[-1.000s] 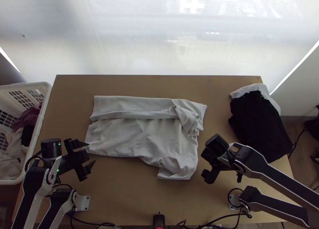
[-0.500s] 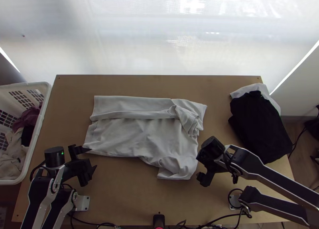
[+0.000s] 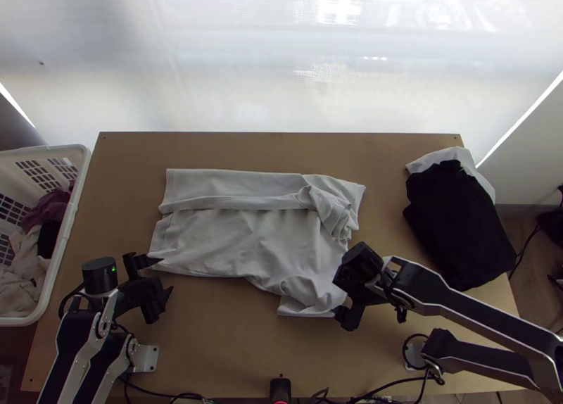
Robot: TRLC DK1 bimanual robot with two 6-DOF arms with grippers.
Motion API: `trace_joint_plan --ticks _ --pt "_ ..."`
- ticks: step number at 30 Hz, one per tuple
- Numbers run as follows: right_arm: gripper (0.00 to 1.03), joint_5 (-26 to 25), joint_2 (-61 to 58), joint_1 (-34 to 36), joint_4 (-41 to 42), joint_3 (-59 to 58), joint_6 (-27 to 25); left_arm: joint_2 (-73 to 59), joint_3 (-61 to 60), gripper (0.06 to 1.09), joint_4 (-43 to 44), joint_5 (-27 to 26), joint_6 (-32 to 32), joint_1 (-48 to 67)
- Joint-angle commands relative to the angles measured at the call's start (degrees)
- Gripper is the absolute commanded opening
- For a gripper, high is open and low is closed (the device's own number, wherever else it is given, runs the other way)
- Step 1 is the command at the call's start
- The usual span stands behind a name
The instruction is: Fold the t-shirt
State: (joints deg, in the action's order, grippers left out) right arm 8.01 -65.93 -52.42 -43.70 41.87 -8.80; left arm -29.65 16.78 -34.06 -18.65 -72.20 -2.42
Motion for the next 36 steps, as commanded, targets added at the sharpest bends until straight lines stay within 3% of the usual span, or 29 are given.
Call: trace_joint_plan --ticks 1,10,13,17,21,25,29,31,33,36 --pt "0.96 0.25 -2.8 -2.07 3.45 0.06 -0.08 -2.87 -0.78 1.04 4.44 0.02 0.13 -0.05" --pt "0.86 0.25 -4.38 -2.07 5.56 -0.47 0.18 -11.92 0.36 0.98 11.83 0.02 1.8 0.57" --pt "0.74 0.16 -4.29 -2.07 6.44 -1.17 0.01 -14.21 0.36 0.97 14.11 -0.07 1.8 0.57" --pt "0.74 0.16 -4.47 -2.07 7.67 -1.44 0.18 -15.61 0.72 0.97 14.73 -0.33 2.33 0.66" --pt "0.68 0.16 -4.64 -2.16 7.93 -1.0 0.1 -15.61 0.54 0.84 14.73 -0.68 2.33 1.1" --pt "0.54 0.16 -5.08 -2.16 8.9 -1.44 -0.34 -15.61 0.36 0.61 14.64 -1.38 2.24 0.92" --pt "0.33 0.25 -5.26 -2.51 10.3 -1.7 -0.61 -15.97 0.19 0.31 15.26 -2.0 2.24 0.92" --pt "0.16 0.16 -5.35 -2.77 11.27 -2.14 -1.13 -16.41 0.28 0.19 15.61 -2.18 2.24 0.92" --pt "0.03 0.16 -5.35 -2.77 11.27 -2.23 -2.1 -16.58 0.45 0.14 15.61 -2.09 2.16 0.31" --pt "0.03 0.25 -3.85 -2.68 10.39 -2.23 -2.45 -16.93 1.59 0.11 14.73 -2.09 1.28 -2.24"
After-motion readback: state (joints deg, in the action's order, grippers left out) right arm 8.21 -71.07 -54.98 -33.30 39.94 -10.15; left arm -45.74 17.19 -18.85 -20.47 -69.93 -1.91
